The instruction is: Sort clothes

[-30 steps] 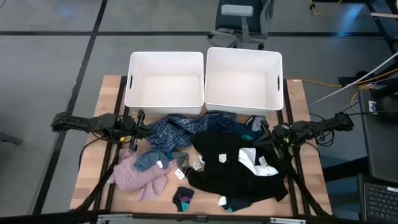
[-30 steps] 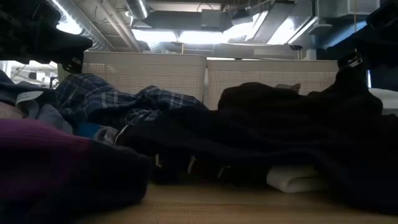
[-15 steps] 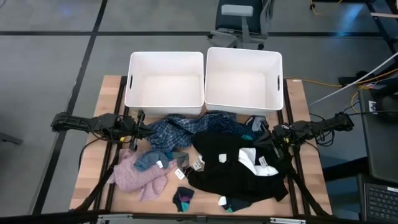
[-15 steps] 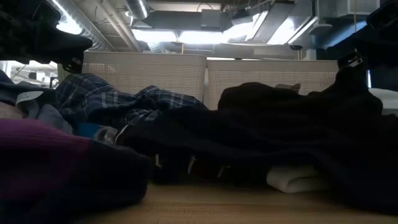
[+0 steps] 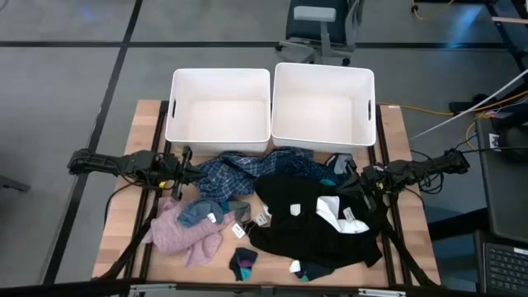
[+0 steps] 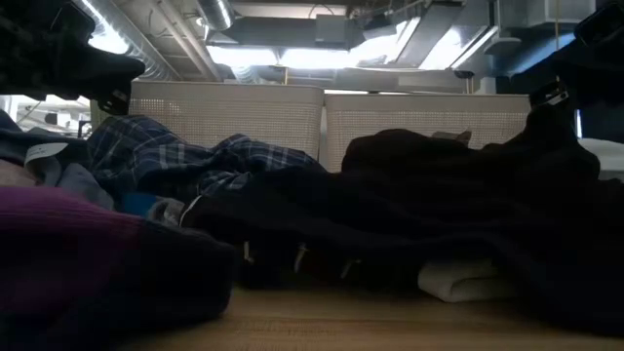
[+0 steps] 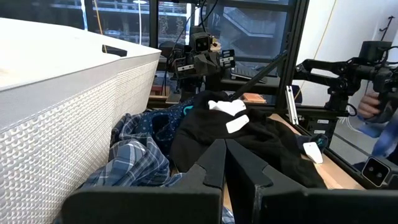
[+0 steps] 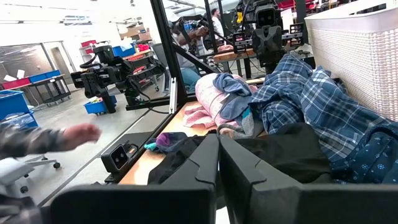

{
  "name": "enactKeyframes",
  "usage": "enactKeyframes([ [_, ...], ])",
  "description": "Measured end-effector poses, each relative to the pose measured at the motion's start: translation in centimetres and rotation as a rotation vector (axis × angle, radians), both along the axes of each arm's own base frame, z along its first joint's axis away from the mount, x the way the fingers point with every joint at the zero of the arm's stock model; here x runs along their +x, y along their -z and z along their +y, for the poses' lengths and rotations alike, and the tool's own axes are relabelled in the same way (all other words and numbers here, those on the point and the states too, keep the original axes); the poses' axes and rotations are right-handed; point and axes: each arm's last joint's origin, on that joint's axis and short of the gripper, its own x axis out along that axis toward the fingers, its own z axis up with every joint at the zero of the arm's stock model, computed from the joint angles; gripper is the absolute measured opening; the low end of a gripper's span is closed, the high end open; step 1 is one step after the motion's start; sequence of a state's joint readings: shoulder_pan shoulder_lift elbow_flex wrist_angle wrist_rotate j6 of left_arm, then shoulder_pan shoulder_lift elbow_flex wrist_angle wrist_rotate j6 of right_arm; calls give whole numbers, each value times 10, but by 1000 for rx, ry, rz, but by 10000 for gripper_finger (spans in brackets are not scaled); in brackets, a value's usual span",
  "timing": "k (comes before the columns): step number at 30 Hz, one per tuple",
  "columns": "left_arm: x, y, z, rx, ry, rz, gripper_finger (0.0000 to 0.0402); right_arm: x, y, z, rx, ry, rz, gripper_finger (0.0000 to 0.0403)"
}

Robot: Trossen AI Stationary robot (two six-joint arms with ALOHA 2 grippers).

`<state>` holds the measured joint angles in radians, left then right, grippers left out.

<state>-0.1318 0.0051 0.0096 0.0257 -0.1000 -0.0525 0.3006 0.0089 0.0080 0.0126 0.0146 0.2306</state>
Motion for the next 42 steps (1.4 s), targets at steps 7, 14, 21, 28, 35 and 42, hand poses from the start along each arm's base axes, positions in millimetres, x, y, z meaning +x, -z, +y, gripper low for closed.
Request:
enactKeyframes([
  [7, 0, 0, 0, 0, 0, 0, 1, 0, -3, 0, 7, 7, -31, 17],
  [14, 0, 0, 0, 0, 0, 0, 1, 0, -9, -4, 31, 149, -83, 17],
  [21, 0, -2, 0, 34, -15, -24, 1, 1, -9, -9, 41, 294, -86, 17],
  [28, 0, -2, 0, 47, -16, -25, 1, 0, -13, -11, 6, 364, -125, 17],
  [35, 0, -6, 0, 56, -18, -60, 1, -1, -19, -11, -9, 369, -189, 17],
  [42, -2, -15, 0, 48, -10, -88, 1, -1, -30, -11, -31, 386, -297, 17],
])
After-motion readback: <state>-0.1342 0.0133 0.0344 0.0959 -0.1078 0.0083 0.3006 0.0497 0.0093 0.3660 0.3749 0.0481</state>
